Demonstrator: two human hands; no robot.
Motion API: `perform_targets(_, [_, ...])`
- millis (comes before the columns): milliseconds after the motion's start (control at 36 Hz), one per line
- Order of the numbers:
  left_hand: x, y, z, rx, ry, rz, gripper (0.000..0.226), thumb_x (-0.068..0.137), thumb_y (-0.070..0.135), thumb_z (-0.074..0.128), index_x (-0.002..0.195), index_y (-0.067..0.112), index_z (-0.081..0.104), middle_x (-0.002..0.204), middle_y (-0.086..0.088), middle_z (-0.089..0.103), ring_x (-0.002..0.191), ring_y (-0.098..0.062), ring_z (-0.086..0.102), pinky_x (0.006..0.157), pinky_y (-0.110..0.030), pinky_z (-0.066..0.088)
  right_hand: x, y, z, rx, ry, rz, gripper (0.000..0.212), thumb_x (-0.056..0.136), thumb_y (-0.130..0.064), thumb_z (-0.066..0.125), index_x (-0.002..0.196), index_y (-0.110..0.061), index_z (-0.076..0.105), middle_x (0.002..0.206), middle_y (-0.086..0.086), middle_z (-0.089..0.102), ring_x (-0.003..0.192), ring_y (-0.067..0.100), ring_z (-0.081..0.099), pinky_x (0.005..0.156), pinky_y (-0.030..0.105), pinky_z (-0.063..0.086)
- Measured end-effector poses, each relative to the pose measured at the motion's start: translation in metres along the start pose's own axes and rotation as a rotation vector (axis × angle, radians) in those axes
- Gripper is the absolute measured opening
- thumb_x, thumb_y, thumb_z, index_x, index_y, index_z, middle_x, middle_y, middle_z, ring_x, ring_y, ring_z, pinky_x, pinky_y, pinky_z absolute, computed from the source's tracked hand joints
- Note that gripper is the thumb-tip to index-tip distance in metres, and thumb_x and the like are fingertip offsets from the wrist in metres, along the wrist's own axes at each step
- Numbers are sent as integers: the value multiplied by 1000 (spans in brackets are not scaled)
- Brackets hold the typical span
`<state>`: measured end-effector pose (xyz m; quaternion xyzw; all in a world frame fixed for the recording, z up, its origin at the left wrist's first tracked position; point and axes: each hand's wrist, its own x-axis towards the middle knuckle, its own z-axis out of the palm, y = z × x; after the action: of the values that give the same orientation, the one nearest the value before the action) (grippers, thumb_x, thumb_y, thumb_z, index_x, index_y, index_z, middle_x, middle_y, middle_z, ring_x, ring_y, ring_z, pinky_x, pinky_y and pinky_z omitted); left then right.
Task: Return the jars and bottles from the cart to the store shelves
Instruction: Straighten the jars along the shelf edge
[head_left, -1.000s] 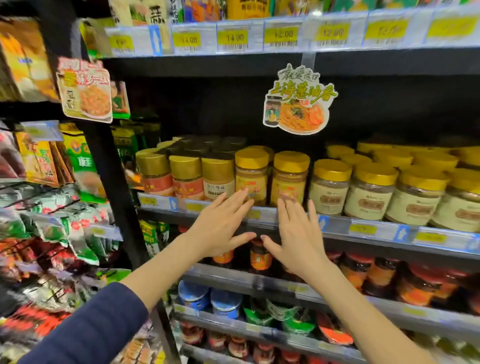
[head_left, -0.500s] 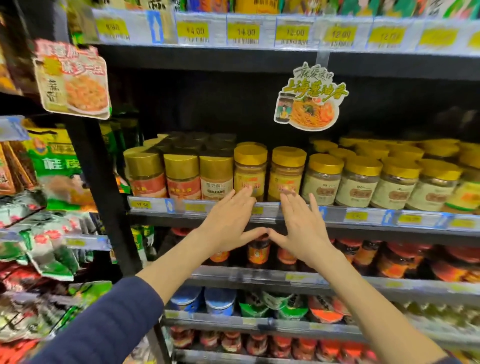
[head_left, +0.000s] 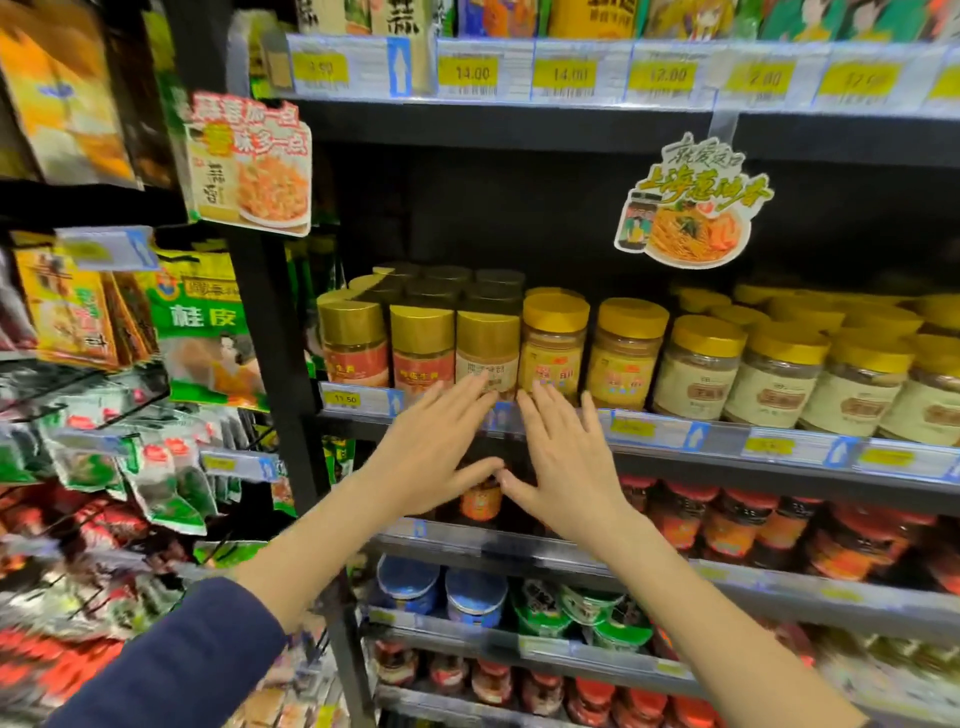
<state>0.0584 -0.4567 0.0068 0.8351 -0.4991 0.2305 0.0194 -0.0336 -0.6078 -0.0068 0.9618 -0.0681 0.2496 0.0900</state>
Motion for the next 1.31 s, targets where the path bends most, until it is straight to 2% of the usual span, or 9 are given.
perform_targets(139, [-26, -31, 3, 83, -74, -146, 80, 86, 63, 23, 145, 9, 31, 152, -13, 30, 139, -26, 33, 112, -41, 25, 14, -32, 1, 54, -49, -96, 87, 86, -58, 45, 148, -5, 17, 156, 14, 15, 145, 28, 13, 115, 52, 1])
perform_targets(194, [-32, -38, 4, 104, -101, -182, 83, 85, 65, 18, 147, 9, 26, 154, -13, 25, 141, -25, 28, 114, -40, 22, 18, -38, 3, 57, -67, -102, 87, 88, -58, 41, 149, -6, 7, 158, 13, 4, 146, 27, 4, 115, 50, -6])
perform_targets(278, [-37, -41, 6, 122, -106, -186, 87, 83, 66, 12, 149, 9, 18, 157, -11, 16, 145, -24, 18, 116, -37, 11, 23, -43, 7, 56, -91, -86, 88, 88, -58, 39, 149, -6, 4, 158, 14, 0, 146, 27, 0, 116, 51, -5])
perform_targets(444, [-33, -40, 13, 106, -81, -201, 84, 85, 65, 18, 145, 7, 30, 154, -12, 24, 143, -25, 23, 115, -41, 18, 25, -45, 13, 45, -80, -103, 89, 88, -57, 41, 149, -4, 5, 157, 17, -1, 146, 28, -1, 115, 51, -5])
perform_targets(556, [-32, -38, 13, 73, -77, -202, 79, 88, 63, 26, 144, 8, 32, 156, -12, 17, 145, -24, 16, 116, -39, 11, 25, -43, 14, 27, -71, -104, 89, 87, -56, 44, 148, -2, 9, 157, 16, 5, 146, 28, 5, 115, 52, -1])
perform_targets(667, [-30, -38, 11, 87, -64, -206, 85, 82, 66, 13, 141, 11, 37, 155, -11, 21, 144, -23, 19, 115, -38, 10, 24, -41, 16, 21, -81, -107, 90, 86, -56, 45, 147, -1, 9, 157, 16, 6, 146, 28, 6, 115, 52, 1])
perform_targets(778, [-28, -37, 9, 67, -46, -206, 82, 84, 66, 19, 139, 10, 41, 154, -12, 25, 143, -24, 23, 115, -41, 14, 25, -40, 14, 28, -102, -113, 90, 87, -56, 43, 148, -2, 4, 157, 16, 1, 146, 27, 1, 115, 51, -2])
perform_targets(972, [-29, -36, 7, 19, -53, -212, 71, 91, 60, 35, 143, 12, 33, 157, -9, 14, 146, -21, 12, 118, -37, 6, 27, -39, 8, 58, -125, -116, 89, 87, -54, 44, 148, -3, 4, 158, 15, 2, 146, 26, 3, 117, 49, -1])
perform_targets(1306, [-27, -36, 3, 1, -114, -226, 69, 92, 58, 34, 144, 13, 29, 158, -8, 8, 147, -20, 6, 118, -37, 6, 31, -39, 5, 30, -157, -120, 90, 86, -57, 44, 148, -4, 4, 158, 14, 2, 146, 26, 5, 116, 52, -3])
